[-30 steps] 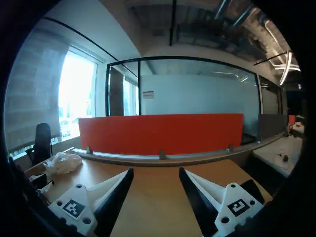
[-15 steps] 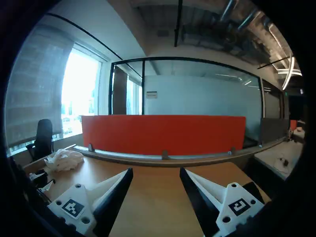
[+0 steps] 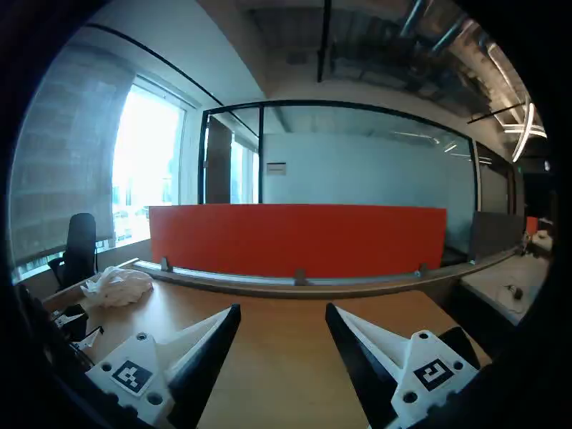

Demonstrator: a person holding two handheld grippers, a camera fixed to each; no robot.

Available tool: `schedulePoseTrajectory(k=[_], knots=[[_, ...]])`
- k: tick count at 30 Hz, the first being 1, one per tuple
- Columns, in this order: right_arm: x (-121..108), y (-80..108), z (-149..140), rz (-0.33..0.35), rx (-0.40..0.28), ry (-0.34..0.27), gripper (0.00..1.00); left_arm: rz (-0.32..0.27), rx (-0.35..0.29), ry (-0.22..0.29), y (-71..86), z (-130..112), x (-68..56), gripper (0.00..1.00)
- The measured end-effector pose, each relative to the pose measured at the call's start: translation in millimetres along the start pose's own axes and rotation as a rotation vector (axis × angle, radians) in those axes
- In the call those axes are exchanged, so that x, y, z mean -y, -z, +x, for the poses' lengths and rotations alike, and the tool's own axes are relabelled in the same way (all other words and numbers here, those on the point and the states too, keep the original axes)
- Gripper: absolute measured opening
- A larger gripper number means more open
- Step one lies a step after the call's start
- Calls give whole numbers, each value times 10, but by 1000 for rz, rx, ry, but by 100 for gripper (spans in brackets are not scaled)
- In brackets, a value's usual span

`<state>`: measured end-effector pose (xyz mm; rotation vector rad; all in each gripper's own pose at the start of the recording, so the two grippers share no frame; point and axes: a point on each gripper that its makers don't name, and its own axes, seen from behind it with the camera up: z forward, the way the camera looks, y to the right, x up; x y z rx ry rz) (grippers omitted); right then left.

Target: Fold towel

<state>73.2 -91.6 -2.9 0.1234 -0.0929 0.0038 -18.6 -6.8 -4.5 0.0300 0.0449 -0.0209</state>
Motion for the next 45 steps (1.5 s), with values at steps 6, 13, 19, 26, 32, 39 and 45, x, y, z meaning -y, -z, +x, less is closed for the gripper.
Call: schedulePoseTrajectory(k=[6, 13, 19, 26, 32, 39, 45], knots=[[19, -8, 13, 9, -1, -2, 91, 2, 15, -2, -32, -39, 3, 100], [3, -19, 17, 18, -8, -2, 92, 0, 16, -4, -42, -53, -13, 100], [-64, -28, 68, 21, -26, -20, 92, 0, 16, -5, -51, -74, -15, 100], [-301, 16, 199, 4, -75, -48, 92, 0, 15, -5, -61, -106, -19, 100], [-604, 39, 202, -29, -117, -53, 94, 1, 14, -4, -67, -134, -21, 100], [-867, 59, 79, -55, -152, -37, 96, 1, 14, -4, -71, -151, -18, 100], [-943, 32, -220, -54, -138, -53, 96, 1, 14, -4, -72, -157, -16, 100]])
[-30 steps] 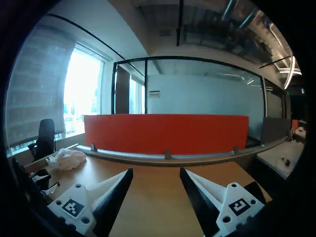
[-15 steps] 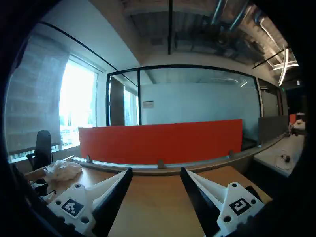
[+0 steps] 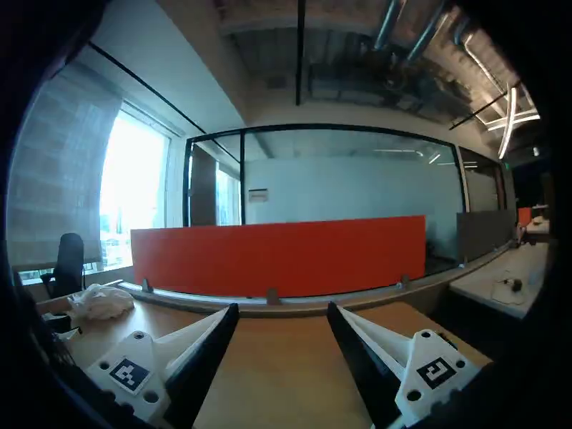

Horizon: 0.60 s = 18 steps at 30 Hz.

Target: Fold towel

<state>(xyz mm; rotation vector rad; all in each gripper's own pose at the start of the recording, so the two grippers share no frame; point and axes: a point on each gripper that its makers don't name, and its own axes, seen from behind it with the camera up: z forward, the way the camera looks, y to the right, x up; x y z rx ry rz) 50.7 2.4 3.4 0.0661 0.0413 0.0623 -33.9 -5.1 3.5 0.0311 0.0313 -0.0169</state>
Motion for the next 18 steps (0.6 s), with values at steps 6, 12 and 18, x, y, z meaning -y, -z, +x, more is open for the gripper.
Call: schedulePoseTrajectory(k=[6, 12, 18], knots=[[-27, 5, -306, -9, 18, -7, 96, 0, 0, 0, 2, 1, -1, 100], [-47, 5, -622, -23, 34, 8, 96, 0, 0, 0, 1, 1, -2, 100], [-96, 16, -872, -41, 49, 14, 96, 0, 0, 0, 3, 0, -3, 100]])
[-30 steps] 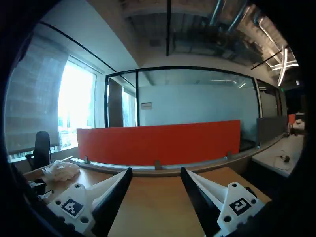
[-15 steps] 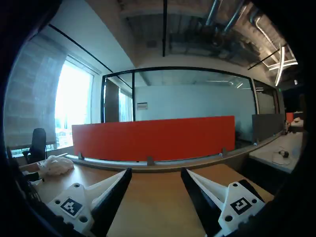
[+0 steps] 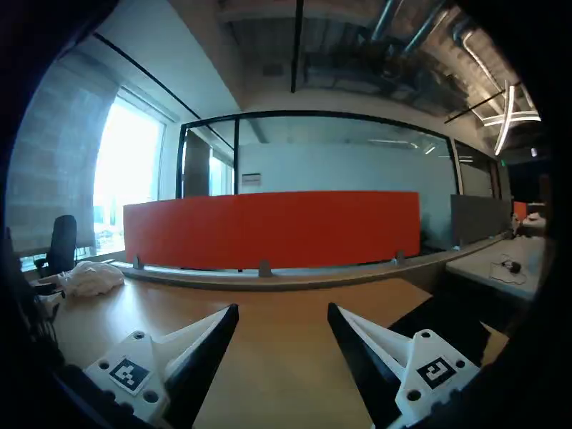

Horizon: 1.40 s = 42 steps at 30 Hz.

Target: Fold towel

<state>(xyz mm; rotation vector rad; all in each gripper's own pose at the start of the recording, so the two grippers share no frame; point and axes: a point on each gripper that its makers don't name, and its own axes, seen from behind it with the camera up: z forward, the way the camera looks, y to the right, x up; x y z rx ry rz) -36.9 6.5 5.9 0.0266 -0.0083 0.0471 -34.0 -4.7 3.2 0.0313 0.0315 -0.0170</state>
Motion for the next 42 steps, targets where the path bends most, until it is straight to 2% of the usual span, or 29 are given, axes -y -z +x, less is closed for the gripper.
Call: schedulePoseTrajectory(k=[16, 42], knots=[[-99, -4, -480, -16, 20, 6, 96, 0, 0, 0, -1, -6, 3, 100], [-134, -47, -682, -22, 23, 2, 96, 0, 0, 0, 5, -2, 2, 99]])
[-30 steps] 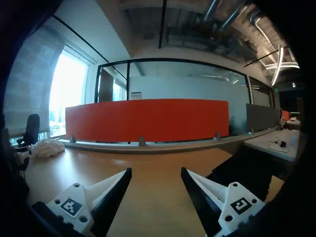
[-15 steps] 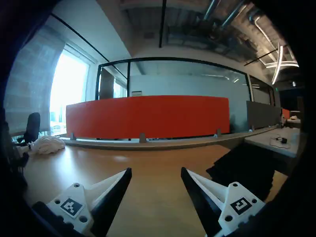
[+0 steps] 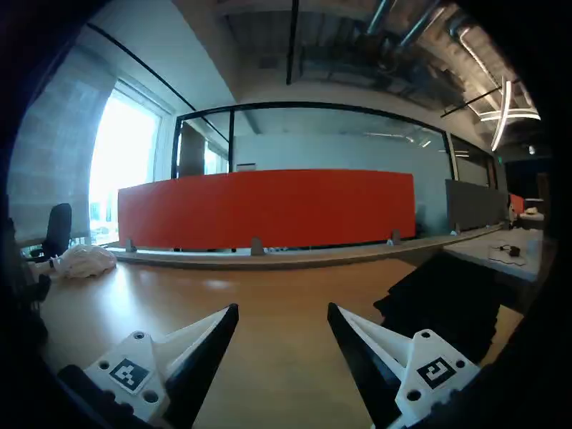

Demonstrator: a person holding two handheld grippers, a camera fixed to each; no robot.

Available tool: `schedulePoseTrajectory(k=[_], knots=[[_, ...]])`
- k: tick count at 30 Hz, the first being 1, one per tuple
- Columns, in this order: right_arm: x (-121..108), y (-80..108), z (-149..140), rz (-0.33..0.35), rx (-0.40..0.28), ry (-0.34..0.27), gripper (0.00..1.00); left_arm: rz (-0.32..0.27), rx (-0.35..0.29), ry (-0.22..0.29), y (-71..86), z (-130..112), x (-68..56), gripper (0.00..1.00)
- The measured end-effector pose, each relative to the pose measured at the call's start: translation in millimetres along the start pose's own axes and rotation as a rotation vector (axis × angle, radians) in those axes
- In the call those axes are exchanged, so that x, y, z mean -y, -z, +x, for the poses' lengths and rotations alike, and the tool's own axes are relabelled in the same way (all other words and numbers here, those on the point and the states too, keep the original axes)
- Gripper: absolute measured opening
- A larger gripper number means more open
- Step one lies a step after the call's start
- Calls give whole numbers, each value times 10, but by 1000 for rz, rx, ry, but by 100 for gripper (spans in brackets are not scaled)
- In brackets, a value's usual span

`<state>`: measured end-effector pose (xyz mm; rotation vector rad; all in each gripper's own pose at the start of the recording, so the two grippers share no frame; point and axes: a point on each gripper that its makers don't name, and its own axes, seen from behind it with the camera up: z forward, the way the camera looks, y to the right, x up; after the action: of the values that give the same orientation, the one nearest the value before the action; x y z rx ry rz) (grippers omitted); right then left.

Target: Fold towel

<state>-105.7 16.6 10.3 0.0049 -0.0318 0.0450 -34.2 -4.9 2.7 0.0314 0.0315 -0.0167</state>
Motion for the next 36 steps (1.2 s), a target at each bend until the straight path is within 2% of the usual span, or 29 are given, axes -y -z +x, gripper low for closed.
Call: schedulePoseTrajectory(k=[14, 26, 36], knots=[[5, 14, 11, -4, -11, -5, 96, 0, 0, 0, -2, 0, -1, 100], [78, 56, 26, 5, -36, 31, 97, 0, 0, 0, -3, -5, 1, 100], [91, 58, 42, 8, -38, 35, 96, 0, 0, 0, -1, -6, -5, 100]])
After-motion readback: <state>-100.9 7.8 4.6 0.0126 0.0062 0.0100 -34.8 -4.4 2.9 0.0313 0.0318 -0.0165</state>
